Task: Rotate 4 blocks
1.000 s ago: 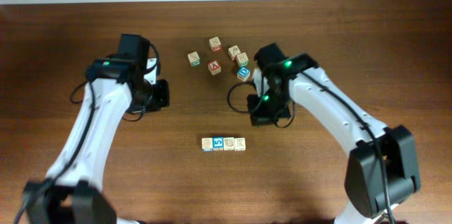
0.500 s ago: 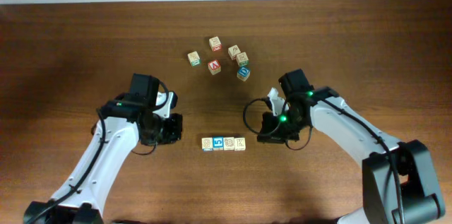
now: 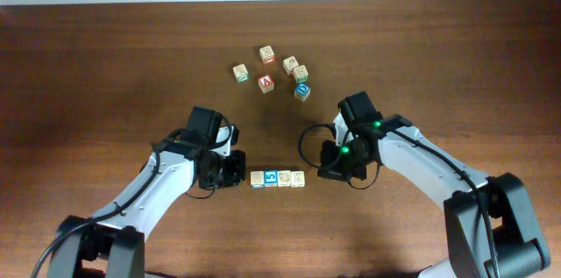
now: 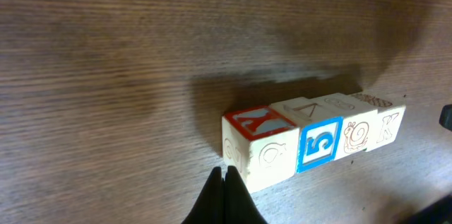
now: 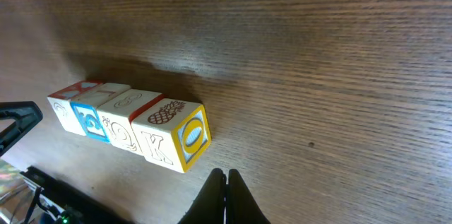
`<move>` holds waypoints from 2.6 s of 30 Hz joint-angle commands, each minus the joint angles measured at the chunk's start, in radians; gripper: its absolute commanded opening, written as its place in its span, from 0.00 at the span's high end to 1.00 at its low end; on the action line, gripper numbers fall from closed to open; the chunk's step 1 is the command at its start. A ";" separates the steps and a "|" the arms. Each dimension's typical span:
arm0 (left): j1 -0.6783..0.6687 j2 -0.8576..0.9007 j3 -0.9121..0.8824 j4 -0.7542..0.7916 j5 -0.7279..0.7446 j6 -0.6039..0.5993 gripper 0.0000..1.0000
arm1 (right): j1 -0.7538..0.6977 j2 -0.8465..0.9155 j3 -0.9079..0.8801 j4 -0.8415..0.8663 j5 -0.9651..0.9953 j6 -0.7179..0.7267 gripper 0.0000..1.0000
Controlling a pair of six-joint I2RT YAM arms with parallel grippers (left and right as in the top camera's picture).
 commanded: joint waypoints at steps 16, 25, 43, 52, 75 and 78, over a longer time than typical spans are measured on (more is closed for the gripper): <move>-0.047 0.079 -0.008 0.056 0.022 -0.040 1.00 | 0.025 0.027 -0.009 0.037 0.034 0.031 0.96; -0.047 0.079 -0.008 0.064 0.026 -0.040 1.00 | 0.043 0.103 -0.009 0.142 -0.046 0.030 0.96; -0.047 0.079 -0.008 0.068 0.030 -0.039 1.00 | 0.090 0.092 0.061 0.088 -0.129 -0.027 0.96; -0.048 0.079 -0.008 0.068 0.034 -0.028 1.00 | 0.224 0.058 0.227 0.028 -0.124 -0.015 0.96; 0.059 0.003 0.048 -0.008 -0.021 -0.017 1.00 | 0.337 0.082 0.256 0.077 0.058 0.082 0.96; 0.125 -0.043 0.055 -0.015 -0.045 -0.017 1.00 | 0.351 0.082 0.256 0.077 0.064 0.082 0.96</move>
